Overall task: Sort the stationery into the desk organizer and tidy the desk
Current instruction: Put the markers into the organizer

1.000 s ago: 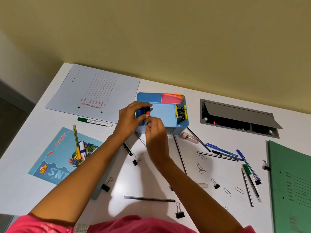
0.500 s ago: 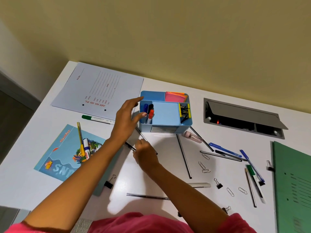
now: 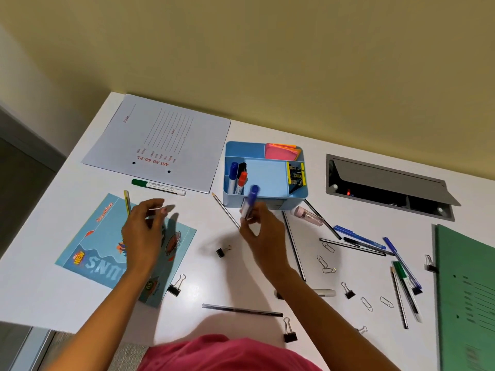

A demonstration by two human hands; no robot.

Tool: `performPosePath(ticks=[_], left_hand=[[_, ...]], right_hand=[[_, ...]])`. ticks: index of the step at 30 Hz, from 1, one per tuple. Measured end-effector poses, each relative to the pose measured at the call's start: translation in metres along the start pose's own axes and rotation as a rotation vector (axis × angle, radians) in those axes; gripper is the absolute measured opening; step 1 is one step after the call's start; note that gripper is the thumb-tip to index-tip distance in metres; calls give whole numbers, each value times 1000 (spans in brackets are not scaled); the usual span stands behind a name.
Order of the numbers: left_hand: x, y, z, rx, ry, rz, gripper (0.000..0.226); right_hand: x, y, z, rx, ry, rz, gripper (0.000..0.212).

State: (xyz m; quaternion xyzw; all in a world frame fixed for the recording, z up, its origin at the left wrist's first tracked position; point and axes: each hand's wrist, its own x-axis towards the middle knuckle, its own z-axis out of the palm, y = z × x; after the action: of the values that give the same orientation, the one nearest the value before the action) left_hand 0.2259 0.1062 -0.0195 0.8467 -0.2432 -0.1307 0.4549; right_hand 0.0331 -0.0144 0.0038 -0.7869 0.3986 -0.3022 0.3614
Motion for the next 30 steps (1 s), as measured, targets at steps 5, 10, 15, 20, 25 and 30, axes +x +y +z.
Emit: performPosePath(ticks=[5, 10, 15, 20, 25, 30], left_hand=[[-17, -21, -7, 29, 42, -78, 18], [-28, -30, -10, 67, 22, -110, 21], [-31, -31, -18, 95, -1, -92, 22], [-31, -33, -26, 62, 15, -130, 24], [-31, -31, -23, 25, 18, -142, 24], [-33, -27, -18, 17, 1, -133, 24]], right_hand=[[35, -17, -8, 43, 154, -29, 14], [58, -21, 6, -1, 246, -148, 15], [67, -16, 25, -181, 223, -243, 24], [71, -22, 26, -155, 107, -121, 10], [72, -20, 32, -343, 55, -171, 28], [69, -8, 47, -531, -29, -349, 48]])
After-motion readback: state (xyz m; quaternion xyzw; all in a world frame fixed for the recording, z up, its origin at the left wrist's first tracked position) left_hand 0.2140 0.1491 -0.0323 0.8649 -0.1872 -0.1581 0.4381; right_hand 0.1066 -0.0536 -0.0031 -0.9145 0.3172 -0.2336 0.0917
